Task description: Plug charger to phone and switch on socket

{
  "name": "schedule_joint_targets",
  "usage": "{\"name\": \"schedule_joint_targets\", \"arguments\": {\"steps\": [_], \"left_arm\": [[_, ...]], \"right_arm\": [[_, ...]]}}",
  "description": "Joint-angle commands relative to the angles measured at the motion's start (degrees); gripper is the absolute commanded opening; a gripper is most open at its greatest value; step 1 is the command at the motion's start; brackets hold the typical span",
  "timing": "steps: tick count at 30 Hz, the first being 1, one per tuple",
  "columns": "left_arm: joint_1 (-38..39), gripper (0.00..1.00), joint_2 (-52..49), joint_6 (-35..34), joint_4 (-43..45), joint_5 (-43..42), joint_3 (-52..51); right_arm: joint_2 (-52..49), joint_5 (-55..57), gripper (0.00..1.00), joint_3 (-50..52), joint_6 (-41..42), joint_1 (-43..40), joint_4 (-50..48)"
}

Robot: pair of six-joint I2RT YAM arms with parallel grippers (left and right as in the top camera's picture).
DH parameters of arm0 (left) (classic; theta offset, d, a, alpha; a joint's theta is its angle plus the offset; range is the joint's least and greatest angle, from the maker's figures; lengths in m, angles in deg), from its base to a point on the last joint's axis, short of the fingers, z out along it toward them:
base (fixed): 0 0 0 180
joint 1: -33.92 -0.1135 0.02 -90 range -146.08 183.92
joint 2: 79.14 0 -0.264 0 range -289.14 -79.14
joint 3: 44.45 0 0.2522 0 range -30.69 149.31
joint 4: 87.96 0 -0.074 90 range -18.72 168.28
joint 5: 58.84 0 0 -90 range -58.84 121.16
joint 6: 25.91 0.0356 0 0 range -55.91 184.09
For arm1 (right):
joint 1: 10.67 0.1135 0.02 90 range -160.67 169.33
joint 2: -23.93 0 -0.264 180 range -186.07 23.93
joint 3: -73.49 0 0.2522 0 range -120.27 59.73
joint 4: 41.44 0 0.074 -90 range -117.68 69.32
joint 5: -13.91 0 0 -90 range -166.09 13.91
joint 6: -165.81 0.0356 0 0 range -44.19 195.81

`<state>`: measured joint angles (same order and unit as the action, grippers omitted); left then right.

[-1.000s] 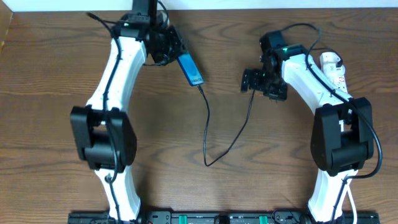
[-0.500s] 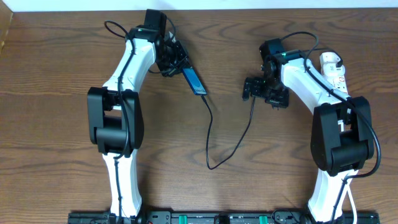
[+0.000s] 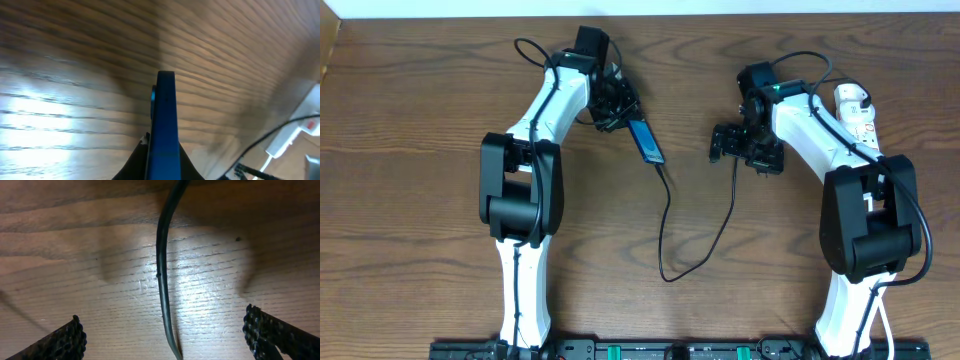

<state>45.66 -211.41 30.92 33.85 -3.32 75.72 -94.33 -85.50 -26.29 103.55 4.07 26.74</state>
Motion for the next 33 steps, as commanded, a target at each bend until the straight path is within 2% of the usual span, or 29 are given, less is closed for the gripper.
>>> {"name": "schedule_joint_targets", "arguments": {"steps": [1,3,6,9,15,30,33], "left_arm": [[-0.2,0.08,-0.5,0.6,0.9,-9.7,0.5],[-0.1,0.08,-0.5,1.6,1.3,-13.9,0.5],[0.0,0.08,-0.5,7.5,-0.2,-19.1,0.5],[0.0,0.08,-0.5,11.0,-3.6,-19.3,0.5],[1.8,0.08,-0.5,23.3,-11.5,-19.2,0.5],[5.0,0.08,-0.5,24.3,-10.4,-18.4,0.5],[6.1,0.08,-0.5,21.1,-7.9,-18.4,0.5]], "right_arm": [[0.3,-0.4,0.99,0.3,-0.8,0.1,0.0],[0.3,-0.4,0.99,0.3,-0.8,-0.1,0.1],[0.3,-0.4,0.99,0.3,-0.8,-0.1,0.0],[0.3,-0.8,0.99,0.3,-0.8,-0.1,-0.9],[0.3,-6.1,0.99,0.3,-0.8,-0.1,-4.5],[0.3,-8.1,0.99,0.3,-0.8,-0.1,-7.2],[0.3,-8.1,0.99,0.3,-0.8,0.0,-7.2]]}}
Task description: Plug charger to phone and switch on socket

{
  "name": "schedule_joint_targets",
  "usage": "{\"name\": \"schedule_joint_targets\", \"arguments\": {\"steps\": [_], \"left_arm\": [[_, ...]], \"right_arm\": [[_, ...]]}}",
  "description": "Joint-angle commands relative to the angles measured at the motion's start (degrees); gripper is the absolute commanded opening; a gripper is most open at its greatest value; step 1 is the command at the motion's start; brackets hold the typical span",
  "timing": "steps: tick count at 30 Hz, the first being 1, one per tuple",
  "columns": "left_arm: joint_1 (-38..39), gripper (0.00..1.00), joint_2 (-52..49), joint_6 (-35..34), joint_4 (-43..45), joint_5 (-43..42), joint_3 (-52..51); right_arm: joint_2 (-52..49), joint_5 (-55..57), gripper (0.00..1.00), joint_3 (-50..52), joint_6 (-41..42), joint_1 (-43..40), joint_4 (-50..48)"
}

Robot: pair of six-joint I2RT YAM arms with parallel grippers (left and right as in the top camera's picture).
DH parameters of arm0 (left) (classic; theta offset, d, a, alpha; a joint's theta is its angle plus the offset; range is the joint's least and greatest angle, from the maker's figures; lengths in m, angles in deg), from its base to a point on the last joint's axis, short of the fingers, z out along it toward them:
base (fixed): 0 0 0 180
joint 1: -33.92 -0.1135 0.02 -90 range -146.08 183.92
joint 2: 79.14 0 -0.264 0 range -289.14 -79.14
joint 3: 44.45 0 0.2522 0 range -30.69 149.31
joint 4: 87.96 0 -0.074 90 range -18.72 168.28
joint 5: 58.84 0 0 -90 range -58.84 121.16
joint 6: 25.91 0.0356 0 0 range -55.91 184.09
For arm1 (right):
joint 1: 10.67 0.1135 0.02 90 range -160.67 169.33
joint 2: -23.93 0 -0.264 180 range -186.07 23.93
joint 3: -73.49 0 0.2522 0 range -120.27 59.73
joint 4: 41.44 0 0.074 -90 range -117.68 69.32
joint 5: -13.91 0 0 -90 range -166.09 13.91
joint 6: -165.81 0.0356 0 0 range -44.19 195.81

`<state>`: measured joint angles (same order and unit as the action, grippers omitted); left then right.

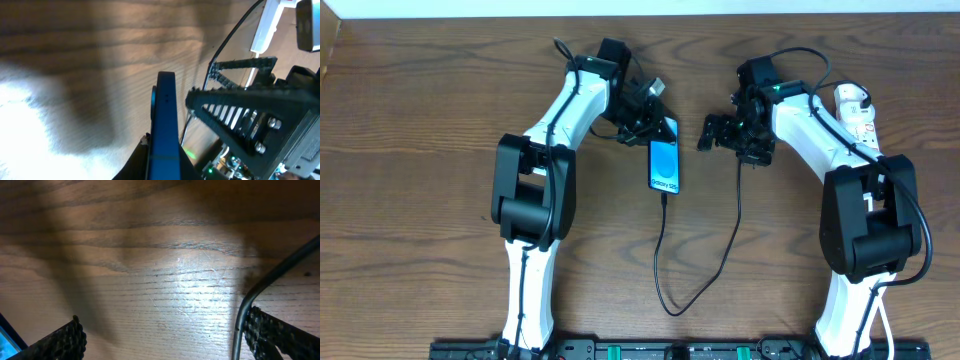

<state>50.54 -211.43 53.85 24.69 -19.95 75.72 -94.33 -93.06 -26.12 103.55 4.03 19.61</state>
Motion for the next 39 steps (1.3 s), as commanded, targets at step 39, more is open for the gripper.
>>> {"name": "schedule_joint_targets", "arguments": {"steps": [39], "left_arm": [[5.3,0.08,-6.3,-14.1,10.0,1.2,0.3]], "right_arm": [[0.3,-0.5,0.99,0.1,-0.4,1.5,-0.8]]}}
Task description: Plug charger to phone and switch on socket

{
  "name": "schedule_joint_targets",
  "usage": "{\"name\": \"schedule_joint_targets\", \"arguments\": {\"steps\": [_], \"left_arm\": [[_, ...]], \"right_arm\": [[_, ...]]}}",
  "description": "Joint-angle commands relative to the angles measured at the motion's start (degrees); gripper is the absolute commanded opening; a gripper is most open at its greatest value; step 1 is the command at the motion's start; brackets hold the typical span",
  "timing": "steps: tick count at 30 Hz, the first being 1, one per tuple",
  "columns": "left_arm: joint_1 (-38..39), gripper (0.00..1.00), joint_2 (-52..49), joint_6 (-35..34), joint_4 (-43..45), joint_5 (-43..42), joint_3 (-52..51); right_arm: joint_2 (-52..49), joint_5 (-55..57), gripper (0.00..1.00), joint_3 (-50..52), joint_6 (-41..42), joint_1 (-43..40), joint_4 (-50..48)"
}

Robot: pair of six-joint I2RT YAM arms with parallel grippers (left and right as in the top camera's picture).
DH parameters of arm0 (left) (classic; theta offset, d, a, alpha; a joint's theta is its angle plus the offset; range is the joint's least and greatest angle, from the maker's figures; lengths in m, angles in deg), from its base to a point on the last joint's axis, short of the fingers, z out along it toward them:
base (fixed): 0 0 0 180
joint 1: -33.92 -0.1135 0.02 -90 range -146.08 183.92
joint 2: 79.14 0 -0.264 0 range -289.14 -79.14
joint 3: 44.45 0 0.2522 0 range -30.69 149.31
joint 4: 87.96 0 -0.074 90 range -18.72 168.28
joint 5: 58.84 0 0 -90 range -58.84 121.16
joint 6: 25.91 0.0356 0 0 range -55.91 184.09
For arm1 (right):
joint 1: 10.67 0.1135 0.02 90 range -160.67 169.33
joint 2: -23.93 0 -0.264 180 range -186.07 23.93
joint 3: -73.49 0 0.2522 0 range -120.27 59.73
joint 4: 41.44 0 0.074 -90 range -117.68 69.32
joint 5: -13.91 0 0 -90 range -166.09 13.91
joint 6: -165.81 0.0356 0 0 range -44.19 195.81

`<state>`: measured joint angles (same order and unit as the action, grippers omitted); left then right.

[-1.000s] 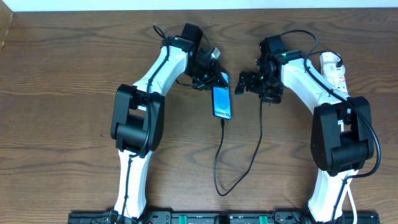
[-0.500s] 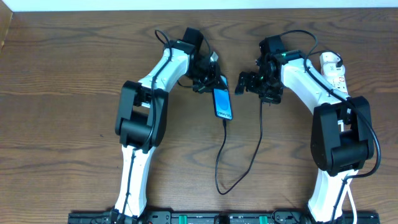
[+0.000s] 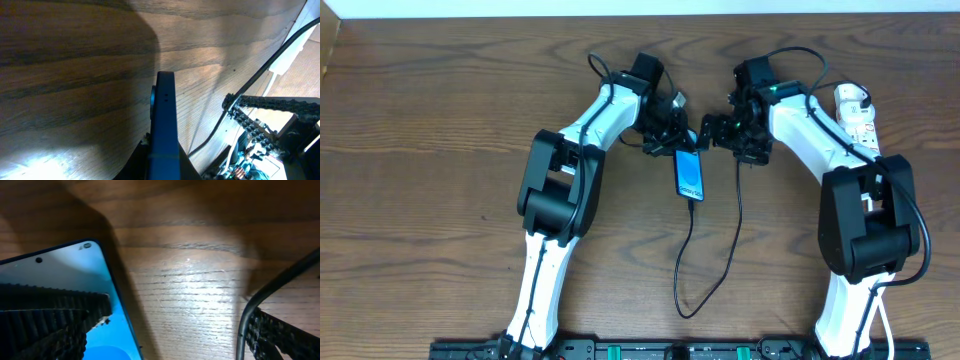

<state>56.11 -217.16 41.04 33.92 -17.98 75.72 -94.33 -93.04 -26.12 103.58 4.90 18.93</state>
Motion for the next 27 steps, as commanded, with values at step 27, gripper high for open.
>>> {"name": "schedule_joint_targets", "arguments": {"steps": [27], "left_arm": [[-0.2,0.08,-2.4,-7.3,2.5,7.2,0.2]], "right_arm": [[0.3,-0.5,0.99,0.1,-0.4,0.7,-0.1]]}}
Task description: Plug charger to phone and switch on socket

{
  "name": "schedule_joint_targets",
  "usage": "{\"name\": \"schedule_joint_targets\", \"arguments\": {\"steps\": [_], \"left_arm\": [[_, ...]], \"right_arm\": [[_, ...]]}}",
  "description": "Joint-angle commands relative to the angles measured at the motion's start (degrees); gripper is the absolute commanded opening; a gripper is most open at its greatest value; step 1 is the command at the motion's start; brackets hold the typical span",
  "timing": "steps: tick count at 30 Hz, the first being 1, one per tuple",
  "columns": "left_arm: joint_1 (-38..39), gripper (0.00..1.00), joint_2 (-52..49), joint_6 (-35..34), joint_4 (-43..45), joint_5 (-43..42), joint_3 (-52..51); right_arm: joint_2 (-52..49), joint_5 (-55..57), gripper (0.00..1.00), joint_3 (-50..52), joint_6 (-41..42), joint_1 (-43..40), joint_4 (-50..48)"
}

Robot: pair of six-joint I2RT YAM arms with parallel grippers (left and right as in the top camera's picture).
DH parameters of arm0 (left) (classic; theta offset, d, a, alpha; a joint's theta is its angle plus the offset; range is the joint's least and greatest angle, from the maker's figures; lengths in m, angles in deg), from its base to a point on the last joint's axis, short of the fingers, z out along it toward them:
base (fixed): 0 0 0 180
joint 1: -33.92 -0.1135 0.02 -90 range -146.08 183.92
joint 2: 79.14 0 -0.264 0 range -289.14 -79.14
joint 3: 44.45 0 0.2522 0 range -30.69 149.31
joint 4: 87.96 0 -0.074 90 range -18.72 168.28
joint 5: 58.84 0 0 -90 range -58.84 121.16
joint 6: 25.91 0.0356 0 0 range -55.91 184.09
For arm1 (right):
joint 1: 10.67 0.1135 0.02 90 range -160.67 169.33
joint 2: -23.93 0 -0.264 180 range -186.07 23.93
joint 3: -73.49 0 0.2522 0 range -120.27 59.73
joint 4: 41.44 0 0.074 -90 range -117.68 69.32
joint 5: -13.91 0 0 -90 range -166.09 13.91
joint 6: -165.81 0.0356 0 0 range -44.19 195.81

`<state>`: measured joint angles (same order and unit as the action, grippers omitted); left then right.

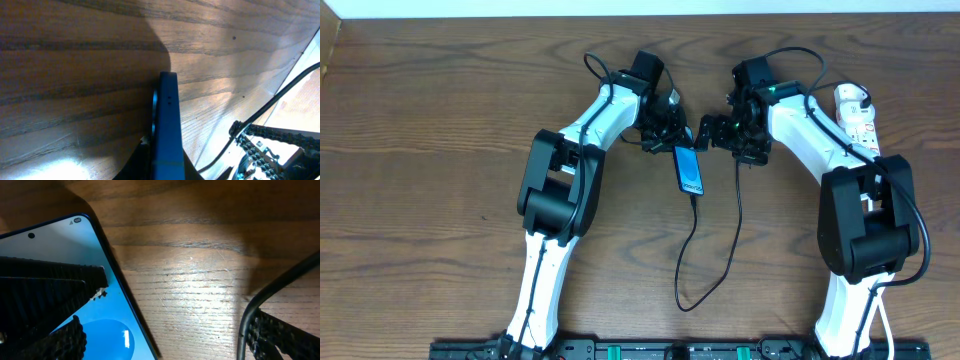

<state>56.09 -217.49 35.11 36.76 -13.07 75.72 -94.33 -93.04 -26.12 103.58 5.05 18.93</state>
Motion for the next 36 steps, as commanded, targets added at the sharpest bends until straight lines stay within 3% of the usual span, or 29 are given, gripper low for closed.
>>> {"name": "schedule_joint_targets", "arguments": {"steps": [1,14,20,22,36], "left_arm": [[-0.2,0.08,-2.1,-1.3,-0.3,3.0,0.2],[-0.2,0.08,-2.1,-1.4,-0.3,4.5,0.2],[-0.2,0.38,-2.1,-1.3,-0.3,4.5,0.2],[-0.2,0.4,-2.1,-1.3,-0.3,4.5,0.2],[-0.2,0.41,-2.1,-1.4,-1.8,7.6,0.2]], "right_arm": [[0.3,-0.5,0.99,0.1,-0.4,0.6,-0.1],[0.3,-0.5,0.99,0.1,-0.4,0.6,-0.1],[0.3,-0.5,0.99,0.1,-0.4,0.6,-0.1],[0.3,-0.5,0.99,0.1,-0.4,0.6,-0.1],[0.3,-0.5,0.99,0.1,-0.4,0.5,0.1]]}}
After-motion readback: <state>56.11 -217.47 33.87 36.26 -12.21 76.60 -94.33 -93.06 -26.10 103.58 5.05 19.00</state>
